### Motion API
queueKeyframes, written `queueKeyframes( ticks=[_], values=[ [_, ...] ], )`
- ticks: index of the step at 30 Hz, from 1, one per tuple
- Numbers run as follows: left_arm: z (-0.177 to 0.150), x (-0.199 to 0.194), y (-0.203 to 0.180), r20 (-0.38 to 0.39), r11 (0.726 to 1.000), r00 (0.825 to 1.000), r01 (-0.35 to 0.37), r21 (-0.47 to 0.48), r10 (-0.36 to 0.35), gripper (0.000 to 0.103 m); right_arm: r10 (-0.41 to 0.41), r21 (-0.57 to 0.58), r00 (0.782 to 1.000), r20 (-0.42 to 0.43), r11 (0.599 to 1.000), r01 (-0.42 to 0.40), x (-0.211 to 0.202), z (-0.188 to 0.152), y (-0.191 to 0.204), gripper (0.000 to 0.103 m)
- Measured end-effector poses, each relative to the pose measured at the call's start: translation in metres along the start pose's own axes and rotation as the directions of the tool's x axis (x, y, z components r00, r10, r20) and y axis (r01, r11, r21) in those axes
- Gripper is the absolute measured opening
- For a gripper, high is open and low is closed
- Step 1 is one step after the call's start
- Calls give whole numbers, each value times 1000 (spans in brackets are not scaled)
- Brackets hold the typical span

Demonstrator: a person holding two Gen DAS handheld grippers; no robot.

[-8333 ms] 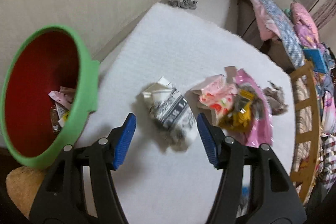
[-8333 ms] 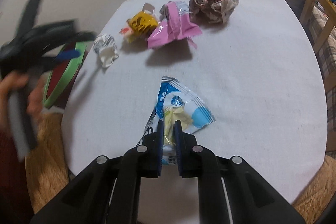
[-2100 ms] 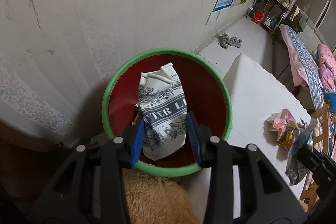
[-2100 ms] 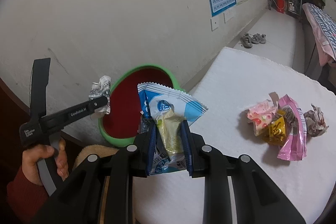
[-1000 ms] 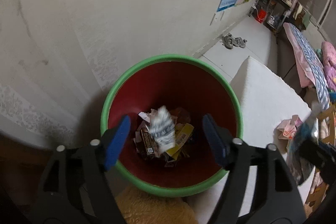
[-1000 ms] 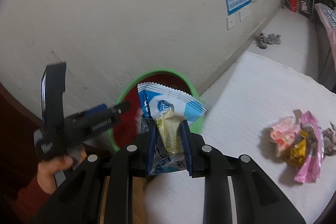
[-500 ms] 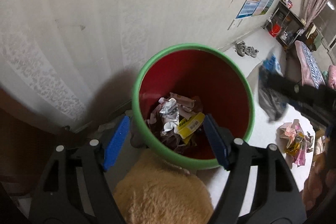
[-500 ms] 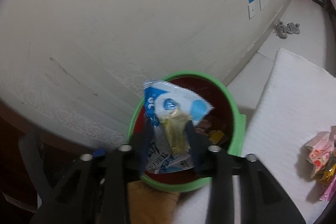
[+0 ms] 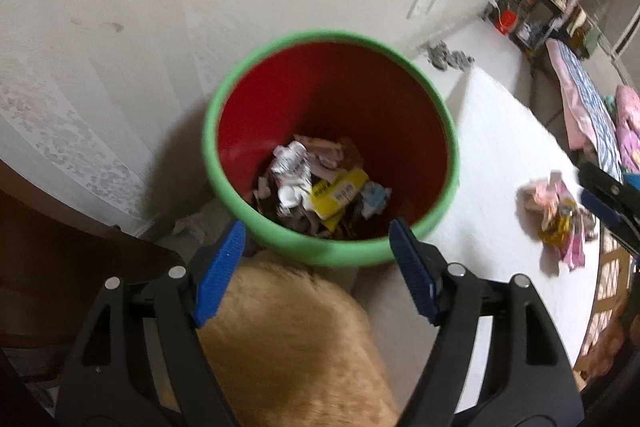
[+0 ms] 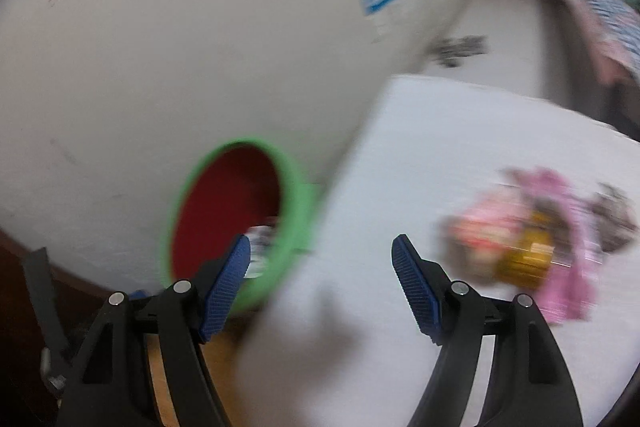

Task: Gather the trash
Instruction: 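Open the right tool over the bin to drop the blue-and-white wrapper, then grasp the pink snack bag with the right tool while the left tool grasps the yellow wrapper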

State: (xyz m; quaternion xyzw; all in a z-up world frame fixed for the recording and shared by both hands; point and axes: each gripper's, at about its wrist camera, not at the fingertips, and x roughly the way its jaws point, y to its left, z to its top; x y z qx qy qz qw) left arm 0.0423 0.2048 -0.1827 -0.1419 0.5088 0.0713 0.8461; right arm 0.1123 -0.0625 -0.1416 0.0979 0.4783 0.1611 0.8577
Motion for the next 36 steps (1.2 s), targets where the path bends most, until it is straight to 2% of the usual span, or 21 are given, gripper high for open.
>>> queueKeyframes(
  ticks=[2,5,9,14,15,16,19,21,26,32,36],
  values=[
    [-5,2,-10,-12,1000,1000,3,21,-3,72,-98,21,994,42,995,97,-20,-6,-34,71],
    [-11,3,-25,-23,998,1000,10,54,-9,72,-205,46,977,59,978,203,-36,-8,-72,71],
    [-17,0,-43,-23,996,1000,20,87,-18,72,-274,136,962,0,953,272,-35,-11,-126,62],
    [-25,-7,-65,-24,990,999,24,139,-21,72,-228,224,967,-118,942,249,-1,-23,-169,50],
    [-26,-9,-68,-23,989,1000,24,148,-21,72,-217,226,967,-133,944,242,4,-26,-171,40],
    [-27,-10,-72,-23,987,1000,24,157,-21,72,-199,227,969,-145,947,229,8,-28,-174,37],
    [-29,-14,-82,-20,983,1000,23,180,-20,72,-165,227,977,-133,955,193,8,-30,-176,33],
    [-31,-16,-90,-18,980,1000,24,196,-21,72,-141,236,984,-105,958,163,-6,-32,-174,27],
    [-31,-15,-122,-18,965,999,47,257,-44,72,-97,260,994,-42,960,105,-55,-63,-165,27],
    [-28,-7,-185,-23,923,991,130,363,-131,72,-106,309,989,-103,942,133,-87,-119,-170,28],
    [-36,5,-231,-51,877,984,176,446,-172,72,-121,344,985,-120,926,155,-98,-149,-174,28]
  ],
)
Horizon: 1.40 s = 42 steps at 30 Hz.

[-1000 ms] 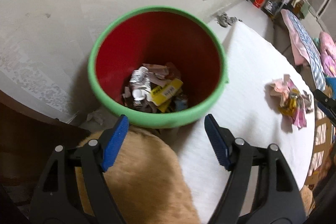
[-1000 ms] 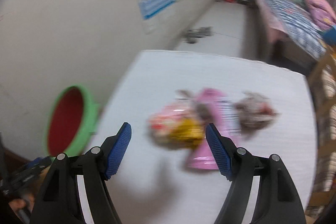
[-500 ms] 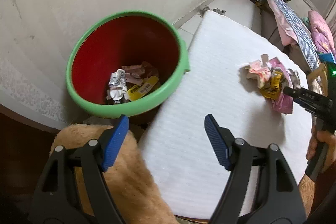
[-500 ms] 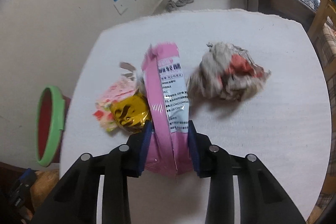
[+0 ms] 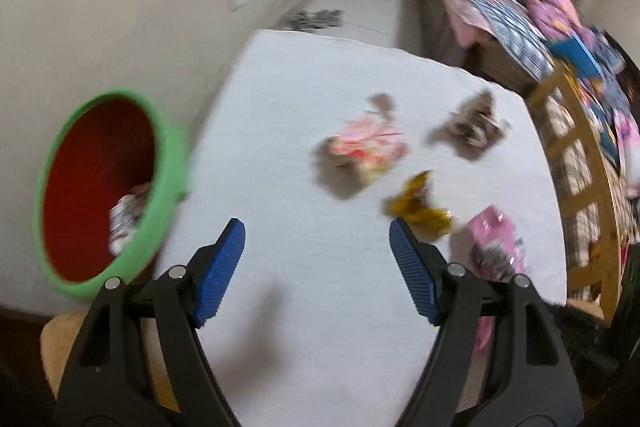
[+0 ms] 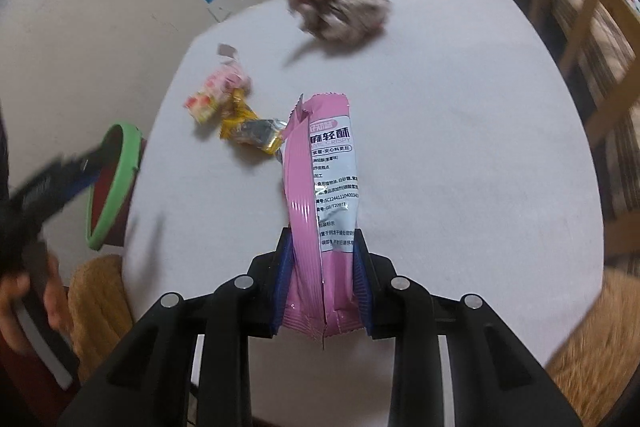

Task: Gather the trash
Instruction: 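Grasp the pink snack bag with the right tool while the left tool grasps the yellow wrapper, then carry the yellow wrapper over the bin with the left tool while the right tool carries the pink bag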

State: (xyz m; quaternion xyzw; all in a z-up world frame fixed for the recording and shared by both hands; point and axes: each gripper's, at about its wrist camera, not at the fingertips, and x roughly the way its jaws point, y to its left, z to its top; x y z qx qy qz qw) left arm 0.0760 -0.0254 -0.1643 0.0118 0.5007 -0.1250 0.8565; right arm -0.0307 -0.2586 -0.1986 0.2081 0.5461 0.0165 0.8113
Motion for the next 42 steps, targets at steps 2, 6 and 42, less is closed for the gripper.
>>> queueKeyframes(
  ticks=[2,6,42],
  values=[
    [3,12,-23,-8,998,1000,16,63,-15,72,-10,12,1000,11,1000,10,-6,-7,-8,28],
    [4,32,-56,-60,989,997,48,140,-40,72,-50,10,997,54,999,49,-15,-16,-19,28],
    [-32,34,-66,-121,996,992,35,77,-26,27,-55,11,997,56,998,55,-14,-21,-27,64]
  ],
)
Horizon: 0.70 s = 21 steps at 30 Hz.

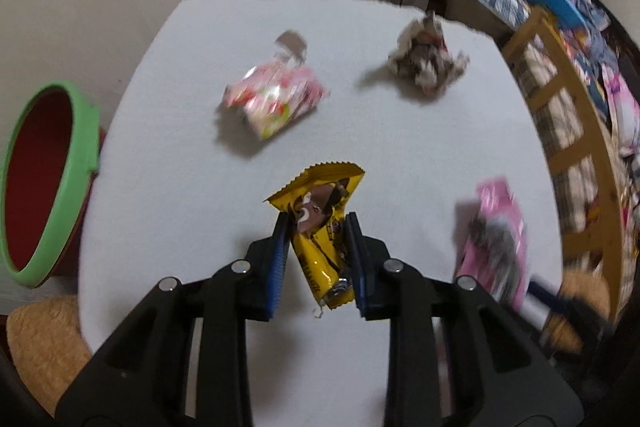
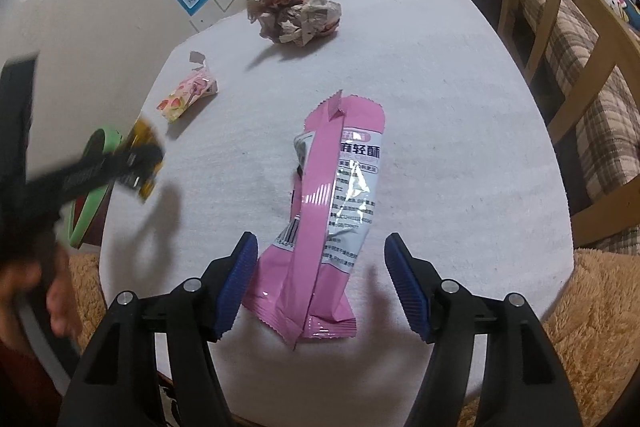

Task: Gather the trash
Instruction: 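Carry the yellow wrapper over the bin with the left tool while the right tool carries the pink bag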

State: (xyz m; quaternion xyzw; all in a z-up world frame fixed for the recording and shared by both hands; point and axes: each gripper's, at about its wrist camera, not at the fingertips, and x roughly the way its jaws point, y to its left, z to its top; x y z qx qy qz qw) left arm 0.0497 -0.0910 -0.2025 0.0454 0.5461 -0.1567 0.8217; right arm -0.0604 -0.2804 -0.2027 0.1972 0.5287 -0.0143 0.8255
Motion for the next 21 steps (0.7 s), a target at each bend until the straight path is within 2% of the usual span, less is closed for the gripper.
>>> queueKeyframes(
  ticks=[7,14,16,17,19,21],
  values=[
    [-35,17,20,-99,998,995,0,-62,-6,27,11,24,1000,-14,1000,-10,6,7,-4,64],
    [-41,13,24,-96,997,995,14,-76,-21,29,-2,41,1000,3,999,2,10,21,-5,64],
    [-42,13,26,-96,996,995,14,-87,-23,36,-3,44,1000,2,999,3,12,22,-5,63],
    [-43,14,27,-98,995,995,14,-94,-23,38,-4,48,1000,-1,999,4,13,23,-5,60],
    [-45,17,29,-109,994,994,16,-104,-27,38,-12,55,1000,-15,998,13,18,23,-6,43],
    [-47,19,30,-117,994,993,17,-107,-30,37,-2,63,1000,-29,998,3,22,21,-6,39]
  ],
)
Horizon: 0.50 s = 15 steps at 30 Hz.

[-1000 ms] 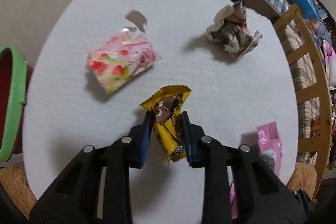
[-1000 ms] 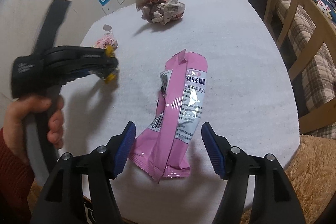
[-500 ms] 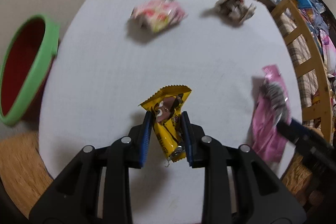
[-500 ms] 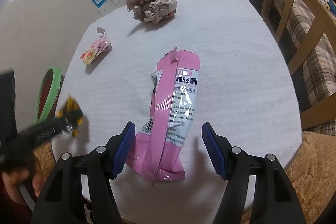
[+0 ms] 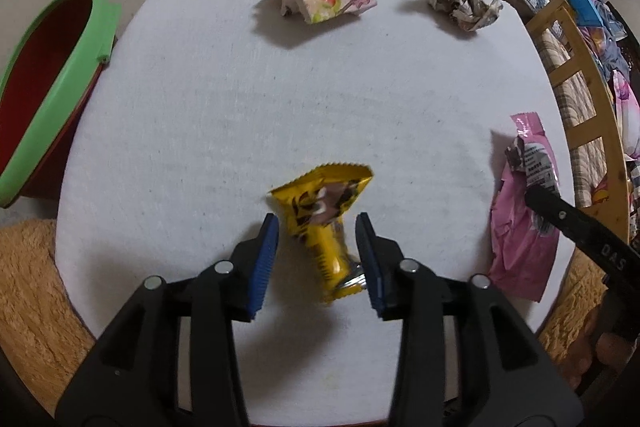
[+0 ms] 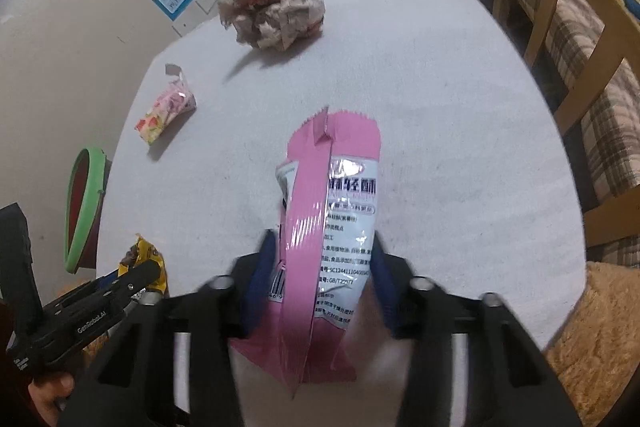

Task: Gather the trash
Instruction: 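Carry the yellow wrapper over the bin with the left tool while the right tool carries the pink bag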

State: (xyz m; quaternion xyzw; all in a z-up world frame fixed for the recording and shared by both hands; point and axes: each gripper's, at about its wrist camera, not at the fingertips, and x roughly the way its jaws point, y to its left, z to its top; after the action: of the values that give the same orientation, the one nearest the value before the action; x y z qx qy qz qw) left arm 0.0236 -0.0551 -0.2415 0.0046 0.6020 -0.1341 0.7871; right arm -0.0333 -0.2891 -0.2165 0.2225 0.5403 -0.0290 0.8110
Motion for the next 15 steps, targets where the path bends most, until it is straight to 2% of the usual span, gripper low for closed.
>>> queueKeyframes(
  ticks=[1,2,4,8,15],
  values=[
    [-2,1,1,-7,1000,1000,3,-1,-3,28,10,7,1000,-4,1000,-10,1,-1,0,37],
    [-4,2,3,-13,1000,1000,5,-4,-5,25,10,8,1000,-3,1000,-10,1,-1,0,37],
    [-4,-3,4,7,1000,1000,-5,-11,5,24,3,4,1000,7,1000,-3,-2,-1,2,35],
    [2,-28,9,107,999,994,-26,-20,28,24,4,-11,999,50,1000,-4,-16,0,8,35],
    [17,-75,11,247,997,966,-73,-9,73,24,59,-29,992,115,998,-56,-44,12,27,35]
  ],
)
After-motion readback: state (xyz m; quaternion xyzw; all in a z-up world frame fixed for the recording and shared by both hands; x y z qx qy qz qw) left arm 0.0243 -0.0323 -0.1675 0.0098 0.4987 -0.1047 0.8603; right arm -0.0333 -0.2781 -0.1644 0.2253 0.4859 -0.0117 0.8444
